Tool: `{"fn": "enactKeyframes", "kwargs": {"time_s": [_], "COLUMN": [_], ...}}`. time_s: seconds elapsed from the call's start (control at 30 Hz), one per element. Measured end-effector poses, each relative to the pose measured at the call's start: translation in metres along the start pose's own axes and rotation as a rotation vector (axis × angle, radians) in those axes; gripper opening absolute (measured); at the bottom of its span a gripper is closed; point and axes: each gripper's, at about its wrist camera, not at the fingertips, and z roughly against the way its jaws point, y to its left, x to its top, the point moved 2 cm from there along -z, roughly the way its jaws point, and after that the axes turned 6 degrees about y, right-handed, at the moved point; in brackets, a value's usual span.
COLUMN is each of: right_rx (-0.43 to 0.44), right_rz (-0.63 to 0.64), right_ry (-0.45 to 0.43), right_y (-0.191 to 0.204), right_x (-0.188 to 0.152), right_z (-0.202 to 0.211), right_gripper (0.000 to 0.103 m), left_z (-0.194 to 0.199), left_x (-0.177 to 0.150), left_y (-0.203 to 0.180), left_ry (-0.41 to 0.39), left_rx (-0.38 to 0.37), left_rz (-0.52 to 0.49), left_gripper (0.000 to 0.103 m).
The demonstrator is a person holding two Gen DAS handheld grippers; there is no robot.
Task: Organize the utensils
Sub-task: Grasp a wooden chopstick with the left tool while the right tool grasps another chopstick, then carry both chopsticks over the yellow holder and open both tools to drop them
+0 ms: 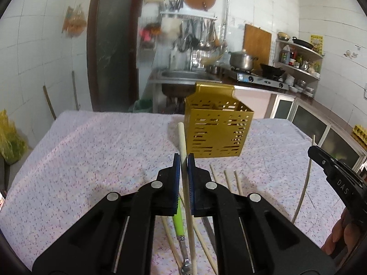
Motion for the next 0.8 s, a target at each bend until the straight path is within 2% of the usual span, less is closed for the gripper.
{"fn": "enactKeyframes", "kwargs": {"time_s": [0.2, 0.47, 0.63, 0.8], "right_rx": [0.004, -0.004, 0.001, 0.009], "right_rz": [0.02, 0.049, 0.047, 0.057], "right_ry": [-0.076, -0.122, -0.177, -0.262], "right_y": [0.003, 0.006, 0.007, 0.015], "right_x": [0.008, 0.018, 0.046, 0.099], "right_z": [0.016, 0.019, 0.024, 0.022], "right_gripper": [0.006, 0.006, 0.006, 0.006], "left_z": [0.011, 0.009, 0.012, 0.015], "left_x": [0.003, 0.018, 0.042, 0.098], "left_y": [-0.001, 0.004, 0.005, 0.002], "left_ry": [-0.033, -0.051, -0.08, -0.158], "left_rx": [-0.008, -0.022, -0.048, -0.081], "left_rz": [-0.001, 0.024, 0.033, 0.051], "left_gripper": [0.005, 0.005, 0.005, 0.005]}}
